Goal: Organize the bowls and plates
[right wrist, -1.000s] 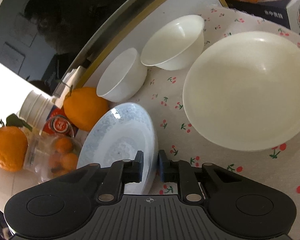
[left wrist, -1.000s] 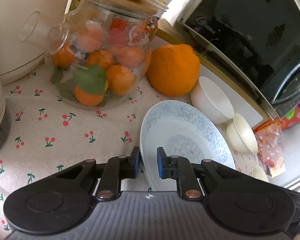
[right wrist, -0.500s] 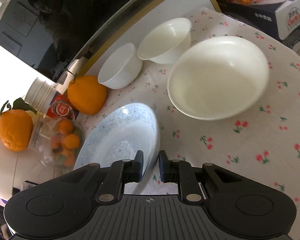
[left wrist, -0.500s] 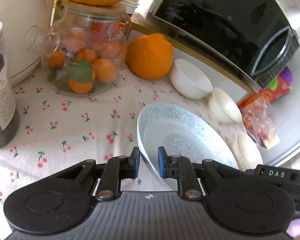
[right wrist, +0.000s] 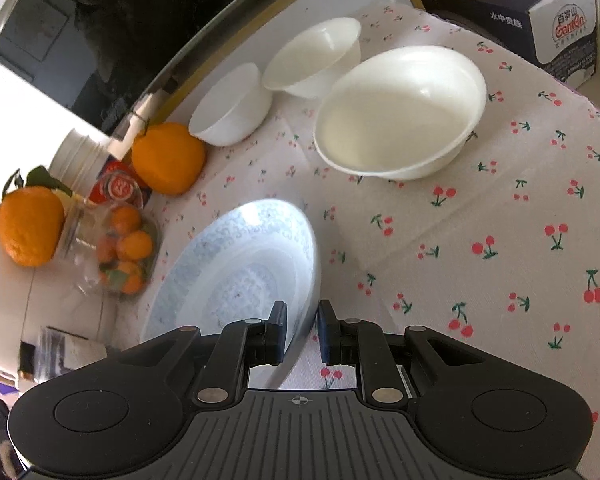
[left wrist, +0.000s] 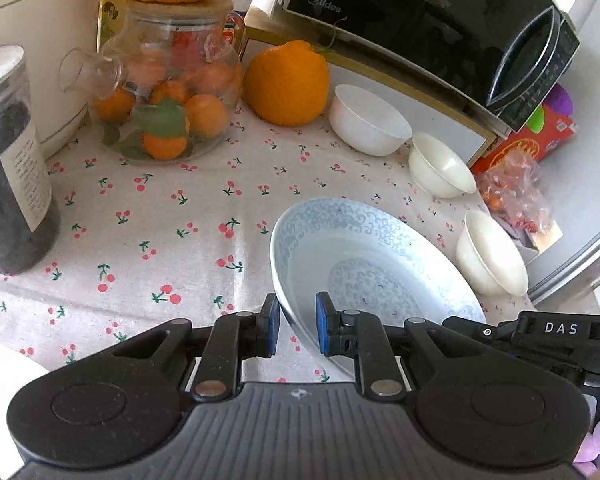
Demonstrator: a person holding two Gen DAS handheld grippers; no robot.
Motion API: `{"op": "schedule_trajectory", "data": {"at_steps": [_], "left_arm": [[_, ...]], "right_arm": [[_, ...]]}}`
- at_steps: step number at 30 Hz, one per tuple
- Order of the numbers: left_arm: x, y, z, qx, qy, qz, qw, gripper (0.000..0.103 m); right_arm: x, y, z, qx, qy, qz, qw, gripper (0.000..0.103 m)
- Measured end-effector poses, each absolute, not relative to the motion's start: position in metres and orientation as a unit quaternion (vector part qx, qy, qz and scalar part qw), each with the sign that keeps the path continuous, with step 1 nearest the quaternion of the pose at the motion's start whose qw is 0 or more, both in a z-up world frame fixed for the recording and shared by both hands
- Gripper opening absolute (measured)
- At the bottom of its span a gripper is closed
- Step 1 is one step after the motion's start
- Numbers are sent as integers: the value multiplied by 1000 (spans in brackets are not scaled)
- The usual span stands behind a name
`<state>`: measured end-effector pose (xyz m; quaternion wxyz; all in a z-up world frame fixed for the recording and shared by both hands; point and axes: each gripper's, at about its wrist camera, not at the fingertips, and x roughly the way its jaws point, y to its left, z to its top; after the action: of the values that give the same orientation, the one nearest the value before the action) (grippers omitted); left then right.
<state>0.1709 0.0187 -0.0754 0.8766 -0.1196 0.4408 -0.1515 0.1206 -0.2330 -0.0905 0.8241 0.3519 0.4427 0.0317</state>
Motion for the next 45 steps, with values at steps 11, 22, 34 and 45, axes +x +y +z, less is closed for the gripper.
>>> {"op": "schedule_trajectory", "data": {"at_steps": [11,22,34,45], "left_arm": [[168,13,-86,-71,454,-140,877,16],[167,13,-87,-73,457,-143,875,20],[151,12,-70,-40,452,-133,881,73],[124,26,-50,-30,452,-125,883,95]], "right_arm": [[123,-220,-96,314,458,29,831,17],[127,-224,-97,324,464,38,824,19],[116,-228,-78,301,458,45,835,64],[89,-225,-51,262,451,69,850,79]]}}
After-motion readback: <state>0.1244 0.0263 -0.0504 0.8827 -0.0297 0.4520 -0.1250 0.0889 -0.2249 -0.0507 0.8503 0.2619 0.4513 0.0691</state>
